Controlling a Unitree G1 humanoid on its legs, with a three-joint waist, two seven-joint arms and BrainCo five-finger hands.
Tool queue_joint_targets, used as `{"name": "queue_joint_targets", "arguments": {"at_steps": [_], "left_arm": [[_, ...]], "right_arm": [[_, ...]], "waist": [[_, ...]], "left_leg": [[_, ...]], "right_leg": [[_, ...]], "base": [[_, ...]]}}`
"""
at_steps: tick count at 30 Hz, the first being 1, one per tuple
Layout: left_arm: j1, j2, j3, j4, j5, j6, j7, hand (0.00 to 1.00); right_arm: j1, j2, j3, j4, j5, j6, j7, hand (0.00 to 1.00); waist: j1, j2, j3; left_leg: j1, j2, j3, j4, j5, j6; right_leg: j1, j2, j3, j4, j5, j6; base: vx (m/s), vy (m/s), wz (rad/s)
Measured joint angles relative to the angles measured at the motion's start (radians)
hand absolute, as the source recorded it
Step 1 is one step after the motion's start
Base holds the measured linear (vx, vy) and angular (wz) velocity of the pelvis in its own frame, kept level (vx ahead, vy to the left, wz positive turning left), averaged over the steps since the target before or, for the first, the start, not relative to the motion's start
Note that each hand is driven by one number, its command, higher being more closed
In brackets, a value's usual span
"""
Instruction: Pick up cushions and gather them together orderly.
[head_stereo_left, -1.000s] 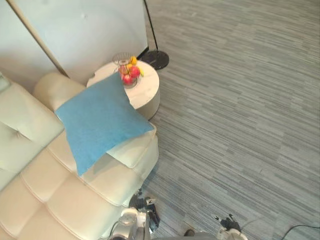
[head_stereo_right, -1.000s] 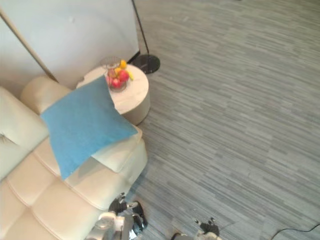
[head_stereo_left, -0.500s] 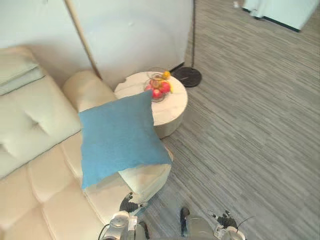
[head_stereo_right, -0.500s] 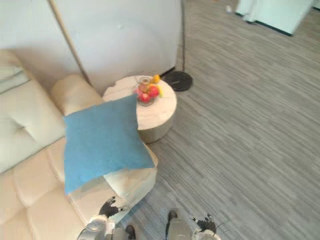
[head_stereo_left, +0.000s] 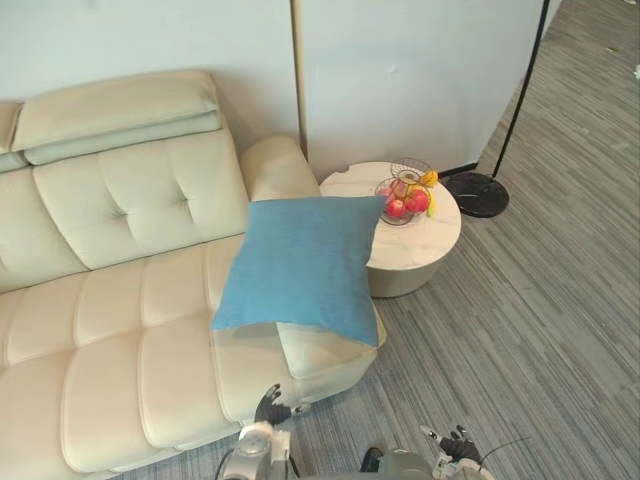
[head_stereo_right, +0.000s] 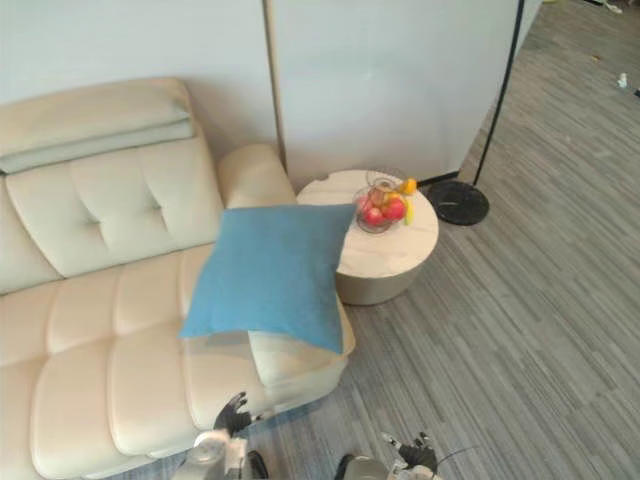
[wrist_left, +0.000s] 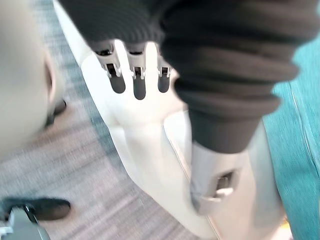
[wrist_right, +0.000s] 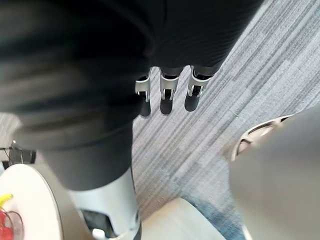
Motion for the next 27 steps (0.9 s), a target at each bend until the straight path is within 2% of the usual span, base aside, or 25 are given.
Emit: {"name": "queue_joint_targets", "arguments": {"at_steps": [4,7,10,13,17,20,23,27], "left_arm": [[0.004,0.021,-0.046,0.029,0.013,0.001,-0.006,0.0],[0.005,0.025,-0.047,0.033,0.013,0.001,-0.006,0.0],[0.006,0.028,-0.045,0.035,0.012,0.001,-0.006,0.0],[0.005,0.055,-0.035,0.025,0.01,0.0,-0.004,0.0],[0.015,0.118,0.058,-0.066,-0.033,-0.003,0.024,0.0],[0.017,0.142,0.123,-0.137,-0.089,-0.008,0.053,0.0],[0.015,0.145,0.159,-0.21,-0.136,-0.029,0.077,0.0],[-0.001,0.145,0.172,-0.301,-0.163,-0.043,0.088,0.0]], "right_arm": [[0.003,-0.003,-0.007,0.006,-0.003,0.0,0.0,0.0],[-0.007,-0.004,-0.006,0.017,-0.005,0.001,0.0,0.0],[-0.021,-0.02,0.007,0.012,-0.005,0.001,-0.004,0.0],[-0.026,-0.063,0.03,-0.076,-0.007,0.001,-0.012,0.0],[-0.029,-0.146,0.036,-0.352,-0.057,-0.017,-0.018,0.0],[-0.058,-0.19,0.037,-0.475,-0.084,-0.047,-0.019,0.0],[-0.091,-0.194,0.044,-0.538,-0.093,-0.06,-0.018,0.0],[-0.155,-0.195,0.115,-0.592,-0.087,-0.068,-0.011,0.0]], "waist": [[-0.009,0.004,-0.016],[-0.009,0.004,-0.017],[-0.009,0.001,-0.016],[-0.009,-0.003,-0.019],[-0.009,-0.014,-0.014],[-0.009,-0.015,-0.014],[-0.008,-0.015,-0.013],[-0.002,-0.016,-0.012]], "left_leg": [[0.078,-0.074,-0.026,-0.221,0.121,0.005],[0.113,-0.091,-0.034,-0.309,0.173,0.002],[0.132,-0.093,-0.033,-0.335,0.185,0.001],[0.139,-0.099,-0.029,-0.367,0.195,0.003],[0.123,-0.102,-0.03,-0.366,0.197,0.007],[0.111,-0.108,-0.035,-0.366,0.199,0.009],[0.1,-0.115,-0.05,-0.367,0.199,0.009],[0.087,-0.119,-0.081,-0.367,0.199,0.009]], "right_leg": [[0.014,-0.015,-0.015,-0.046,0.026,0.007],[0.019,-0.009,-0.003,-0.052,0.027,0.006],[0.032,-0.003,-0.001,-0.069,0.034,0.006],[0.035,0.001,0.005,-0.087,0.041,0.009],[0.019,-0.003,0.01,-0.111,0.051,0.018],[0.018,-0.004,0.008,-0.132,0.062,0.024],[0.025,-0.002,-0.005,-0.158,0.076,0.026],[0.033,0.0,-0.018,-0.19,0.083,0.026]], "base": [[0.05,0.009,0.29],[0.04,0.004,0.13],[0.0,0.002,-0.01],[-0.01,0.024,-0.04],[0.0,0.0,0.0],[0.05,0.026,0.02],[0.07,0.01,0.1],[0.06,-0.013,0.08]]}}
